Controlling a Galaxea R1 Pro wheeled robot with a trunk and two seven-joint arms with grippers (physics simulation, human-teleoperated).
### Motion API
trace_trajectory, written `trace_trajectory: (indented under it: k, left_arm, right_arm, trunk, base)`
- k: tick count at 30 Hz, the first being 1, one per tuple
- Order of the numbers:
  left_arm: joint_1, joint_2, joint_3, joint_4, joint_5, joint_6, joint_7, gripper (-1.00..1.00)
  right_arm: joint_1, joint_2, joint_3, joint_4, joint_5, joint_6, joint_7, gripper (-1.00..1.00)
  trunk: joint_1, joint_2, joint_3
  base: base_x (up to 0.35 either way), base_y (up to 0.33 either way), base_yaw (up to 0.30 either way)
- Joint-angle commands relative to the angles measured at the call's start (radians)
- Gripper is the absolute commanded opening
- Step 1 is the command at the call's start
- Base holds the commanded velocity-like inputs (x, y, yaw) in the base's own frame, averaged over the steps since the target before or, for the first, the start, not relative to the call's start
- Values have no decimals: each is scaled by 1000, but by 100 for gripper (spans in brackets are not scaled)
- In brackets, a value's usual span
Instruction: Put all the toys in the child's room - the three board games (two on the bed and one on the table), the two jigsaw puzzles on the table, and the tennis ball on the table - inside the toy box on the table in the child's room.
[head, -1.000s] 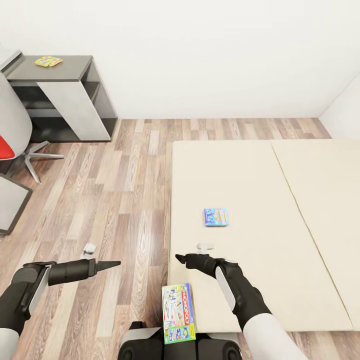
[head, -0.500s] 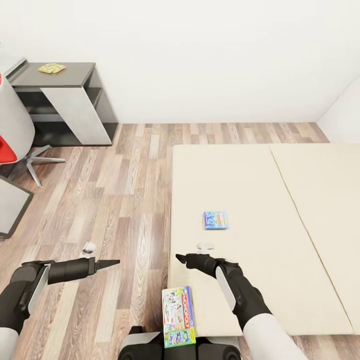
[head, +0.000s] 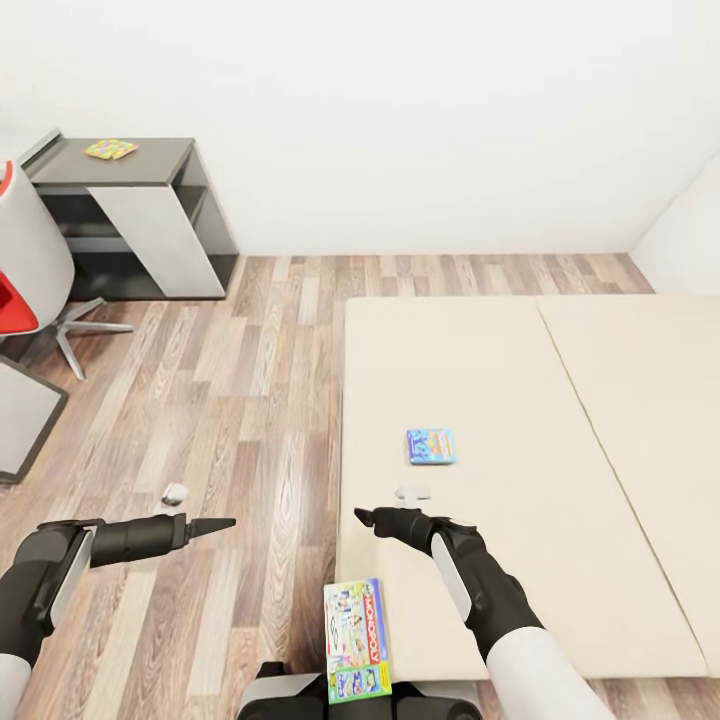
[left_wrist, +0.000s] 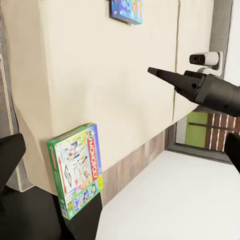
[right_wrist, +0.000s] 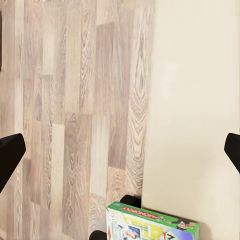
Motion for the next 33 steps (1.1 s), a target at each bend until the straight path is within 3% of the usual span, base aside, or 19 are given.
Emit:
trace_trajectory:
  k: [1,10,20,26,30,33]
  left_arm:
    - [0,0,0,0,2,12,1,100]
    - [0,-5,-3,4,-2,22,153,100]
    - [1,-9,-12,55,-2,20,251,100]
    - [2,-11,-15,146,-4,11,319,100]
    - [2,-12,-16,251,-9,-22,402,100]
    - [2,-12,-16,340,-11,-104,480,100]
  right_arm:
    - [0,0,0,-1,-10,7,-4,100]
    - [0,0,0,5,-14,6,-39,100]
    - [4,0,3,4,-11,12,-40,100]
    - [72,-3,-2,-3,-10,14,-40,100]
    - [149,-38,-12,-3,-15,2,-42,100]
    - [201,-76,-15,-4,-22,-34,-42,100]
  trunk:
    - [1,-1,0]
    - [1,-1,15]
    - [1,-1,32]
    - [1,-1,42]
    - [1,-1,48]
    - [1,-1,53]
  base:
    - [0,0,0]
    - [0,0,0]
    - [0,0,0]
    - [0,0,0]
    - [0,0,0]
    - [0,0,0]
